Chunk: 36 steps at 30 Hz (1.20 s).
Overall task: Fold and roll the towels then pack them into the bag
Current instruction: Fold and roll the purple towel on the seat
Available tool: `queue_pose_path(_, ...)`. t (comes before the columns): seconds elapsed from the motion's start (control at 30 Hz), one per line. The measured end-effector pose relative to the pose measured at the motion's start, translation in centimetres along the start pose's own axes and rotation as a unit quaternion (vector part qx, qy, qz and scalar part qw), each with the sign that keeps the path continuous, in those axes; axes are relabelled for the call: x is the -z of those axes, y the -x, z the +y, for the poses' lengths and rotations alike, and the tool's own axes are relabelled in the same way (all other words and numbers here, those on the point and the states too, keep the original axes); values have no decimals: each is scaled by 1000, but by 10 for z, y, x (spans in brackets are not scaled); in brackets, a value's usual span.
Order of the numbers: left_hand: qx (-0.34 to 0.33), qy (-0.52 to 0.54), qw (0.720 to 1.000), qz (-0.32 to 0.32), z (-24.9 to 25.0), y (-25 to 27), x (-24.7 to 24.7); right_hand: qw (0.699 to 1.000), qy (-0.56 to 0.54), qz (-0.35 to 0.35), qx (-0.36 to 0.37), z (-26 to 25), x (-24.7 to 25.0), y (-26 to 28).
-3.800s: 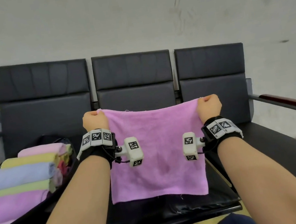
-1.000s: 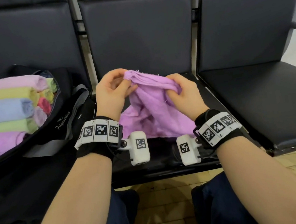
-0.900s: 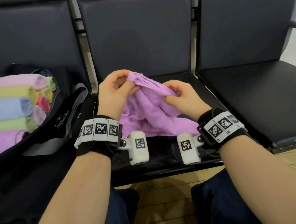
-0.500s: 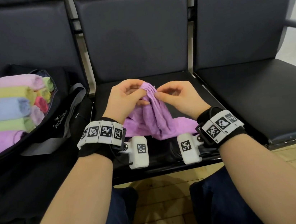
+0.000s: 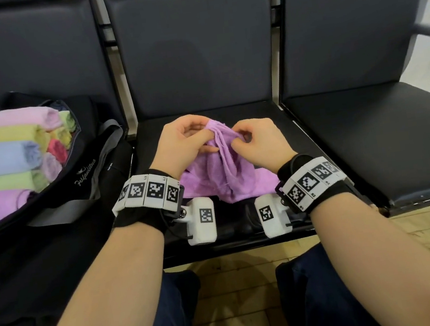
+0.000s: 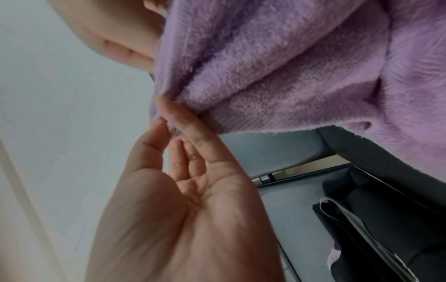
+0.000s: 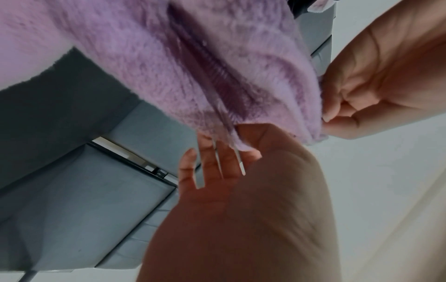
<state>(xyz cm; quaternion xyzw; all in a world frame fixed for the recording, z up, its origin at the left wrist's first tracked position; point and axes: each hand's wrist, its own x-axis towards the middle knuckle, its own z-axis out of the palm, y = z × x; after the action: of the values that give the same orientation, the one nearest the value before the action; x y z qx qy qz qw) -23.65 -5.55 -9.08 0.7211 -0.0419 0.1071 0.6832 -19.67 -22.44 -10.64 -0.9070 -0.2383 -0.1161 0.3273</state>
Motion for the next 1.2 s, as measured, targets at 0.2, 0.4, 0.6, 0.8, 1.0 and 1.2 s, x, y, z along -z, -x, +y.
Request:
queue_pose_path(0.2,6,-8,1000,11,0,-2,4,984,89,-7,-153,8,4,-2)
queue_pose_path(0.4,12,-19,999,25,2,-3,6,951,67,10,-302,21,16,-1)
queue_pose_path(0.6,0,-31,999,40,-1,-5,10,930,-71,-5,-361,37,17,-4)
queue_pose_path(0.8,-15,-44,992,114,-7,-11,19,911,-254,-62,-318,30,25,4)
queue_pose_path(1.0,1,-66,988,143,-13,-15,26,881,-351,-75,-308,37,32,9)
queue_pose_path(1.2,57,-47,985,155,-15,-17,19,884,-357,-84,-288,48,29,11)
